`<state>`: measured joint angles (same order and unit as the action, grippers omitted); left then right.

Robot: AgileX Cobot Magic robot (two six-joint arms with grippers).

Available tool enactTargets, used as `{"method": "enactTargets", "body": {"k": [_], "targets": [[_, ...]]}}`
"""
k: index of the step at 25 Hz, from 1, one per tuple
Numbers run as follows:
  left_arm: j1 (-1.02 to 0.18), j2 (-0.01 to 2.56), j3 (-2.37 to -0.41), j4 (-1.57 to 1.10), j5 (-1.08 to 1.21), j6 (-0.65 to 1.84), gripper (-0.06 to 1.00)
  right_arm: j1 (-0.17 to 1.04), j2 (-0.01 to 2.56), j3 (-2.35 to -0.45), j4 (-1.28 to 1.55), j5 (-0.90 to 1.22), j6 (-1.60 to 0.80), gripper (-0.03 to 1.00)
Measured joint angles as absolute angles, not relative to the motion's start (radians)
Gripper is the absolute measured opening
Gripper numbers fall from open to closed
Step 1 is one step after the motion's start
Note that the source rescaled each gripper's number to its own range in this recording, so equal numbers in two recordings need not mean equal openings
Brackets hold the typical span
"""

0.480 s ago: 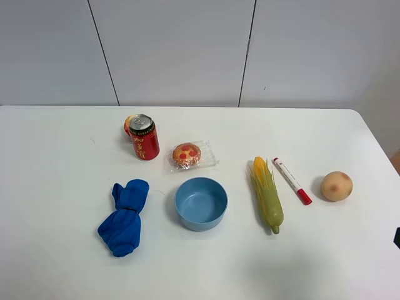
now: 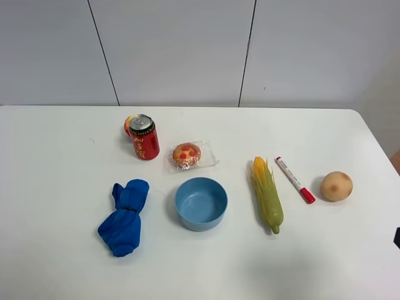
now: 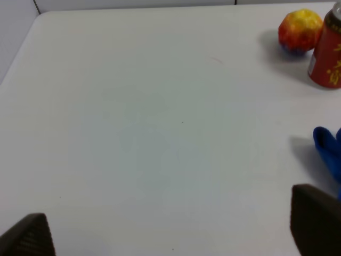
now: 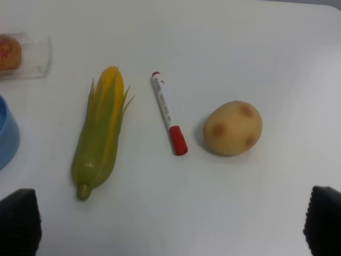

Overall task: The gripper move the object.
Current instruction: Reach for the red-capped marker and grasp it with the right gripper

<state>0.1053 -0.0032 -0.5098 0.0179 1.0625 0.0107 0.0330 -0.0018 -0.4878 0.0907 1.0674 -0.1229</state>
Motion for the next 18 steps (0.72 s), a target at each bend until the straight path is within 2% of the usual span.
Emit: {"method": "enactTargets", "body": {"k": [18], "targets": [[0.105,-0.003,-0.510,0.018,1.062,0.011,1.00,0.033,-0.002,-0.488,0.090,1.067,-0.121,1.00]]}}
